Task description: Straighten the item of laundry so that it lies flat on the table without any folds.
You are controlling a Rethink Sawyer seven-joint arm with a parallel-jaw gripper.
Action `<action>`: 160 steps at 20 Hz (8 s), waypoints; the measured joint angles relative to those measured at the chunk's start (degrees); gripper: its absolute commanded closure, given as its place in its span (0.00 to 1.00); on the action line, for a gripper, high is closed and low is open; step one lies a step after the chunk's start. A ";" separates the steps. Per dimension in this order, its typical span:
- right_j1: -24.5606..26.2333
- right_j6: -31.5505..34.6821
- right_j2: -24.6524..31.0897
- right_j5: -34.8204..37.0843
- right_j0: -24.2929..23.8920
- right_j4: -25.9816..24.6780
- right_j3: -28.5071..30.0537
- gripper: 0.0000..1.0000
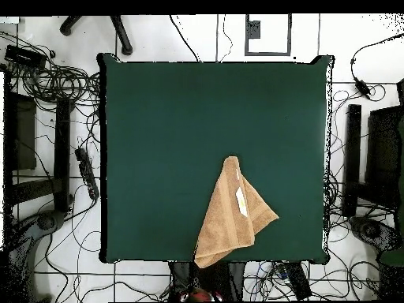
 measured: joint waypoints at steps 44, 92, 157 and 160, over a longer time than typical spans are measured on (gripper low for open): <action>25.02 0.00 32.56 -14.06 -31.75 -21.52 -17.48 0.00; 38.08 -0.02 46.32 -2.93 -41.82 -40.36 -28.63 0.00; 40.56 -0.02 47.51 -6.05 -40.21 -42.44 -28.66 0.00; 43.03 -0.02 47.30 -7.13 -40.21 -43.27 -28.68 0.00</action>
